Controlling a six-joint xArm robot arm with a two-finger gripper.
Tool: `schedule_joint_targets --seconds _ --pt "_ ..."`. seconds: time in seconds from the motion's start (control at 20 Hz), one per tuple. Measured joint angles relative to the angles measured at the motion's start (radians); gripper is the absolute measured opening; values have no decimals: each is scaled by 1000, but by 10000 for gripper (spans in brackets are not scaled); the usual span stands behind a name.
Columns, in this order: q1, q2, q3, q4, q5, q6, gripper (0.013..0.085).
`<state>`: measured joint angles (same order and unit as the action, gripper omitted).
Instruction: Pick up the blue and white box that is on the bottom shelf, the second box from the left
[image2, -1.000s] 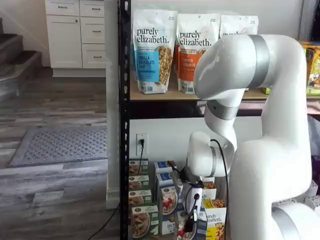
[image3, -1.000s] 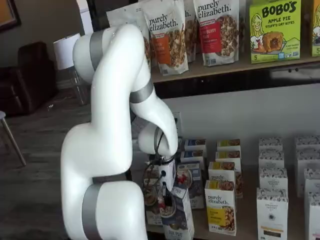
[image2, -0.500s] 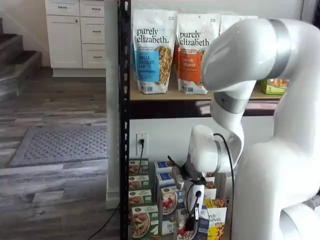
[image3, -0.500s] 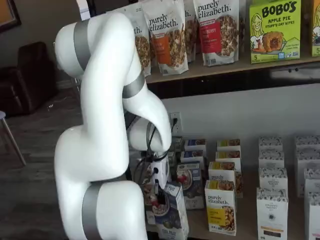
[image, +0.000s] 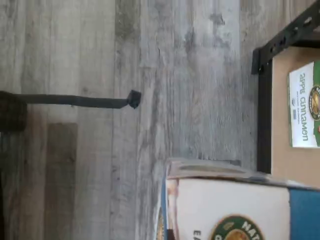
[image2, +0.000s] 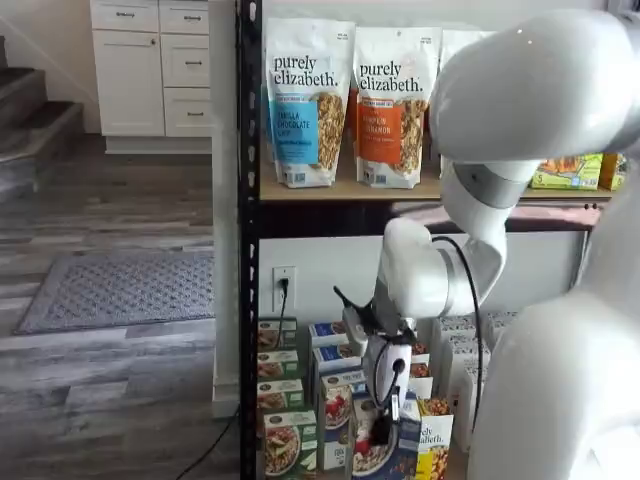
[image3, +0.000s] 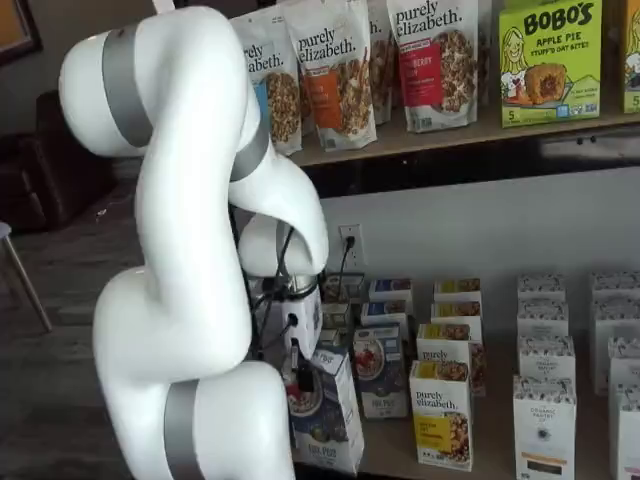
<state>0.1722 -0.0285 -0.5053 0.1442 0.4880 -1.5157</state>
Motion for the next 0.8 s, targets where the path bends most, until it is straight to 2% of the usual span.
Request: schedule_joint_targets --seconds 0.3,0.55,0.8 --pt "0 -118 26 -23 88 27 450" --pt "-18 -204 34 4 168 -4 450" --pt "-34 -270 33 10 245 -17 450"
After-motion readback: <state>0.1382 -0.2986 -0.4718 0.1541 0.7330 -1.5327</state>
